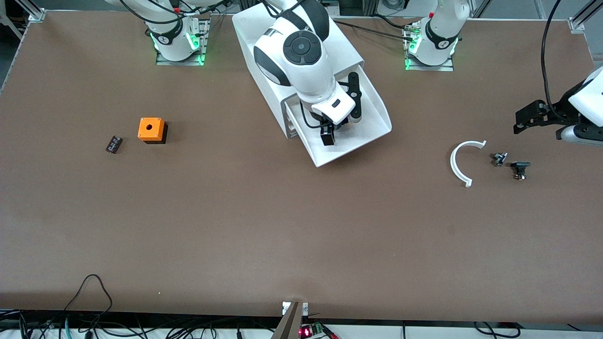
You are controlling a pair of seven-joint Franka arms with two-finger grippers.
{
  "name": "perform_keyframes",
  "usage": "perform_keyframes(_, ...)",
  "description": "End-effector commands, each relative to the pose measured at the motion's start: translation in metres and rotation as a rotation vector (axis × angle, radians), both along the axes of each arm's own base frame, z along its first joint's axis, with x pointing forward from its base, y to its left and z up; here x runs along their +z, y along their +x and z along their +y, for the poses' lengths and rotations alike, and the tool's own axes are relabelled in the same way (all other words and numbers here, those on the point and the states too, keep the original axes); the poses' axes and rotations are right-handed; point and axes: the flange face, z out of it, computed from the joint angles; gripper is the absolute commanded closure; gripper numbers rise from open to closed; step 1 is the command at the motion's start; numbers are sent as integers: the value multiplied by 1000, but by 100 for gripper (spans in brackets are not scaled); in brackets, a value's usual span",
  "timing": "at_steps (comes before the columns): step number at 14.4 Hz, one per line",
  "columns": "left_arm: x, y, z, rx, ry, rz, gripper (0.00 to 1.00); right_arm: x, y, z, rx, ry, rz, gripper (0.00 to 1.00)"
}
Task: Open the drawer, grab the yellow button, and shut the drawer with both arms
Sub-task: 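Grasp the yellow-capped push button in the drawer with the right gripper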
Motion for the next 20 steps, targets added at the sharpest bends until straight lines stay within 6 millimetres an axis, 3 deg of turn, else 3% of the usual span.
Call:
perform_keyframes(1,2,1,-1,4,17,-18,0,-9,-7,13,40,-22,-14,0)
perform_keyframes(8,2,1,0,6,15,-15,0,-21,-16,21,59,-33,-9,4)
perform_keyframes(10,2,1,0,6,15,-17,0,-23,-27,30,86,-54,-30,17)
perform_keyframes(15,2,1,0,6,15,-15,0,-29,-28,31,95,-69,-35,48)
perform_keyframes(20,1,1,1,6,15,-12,0,-27,-27,30,90,-64,-44,67)
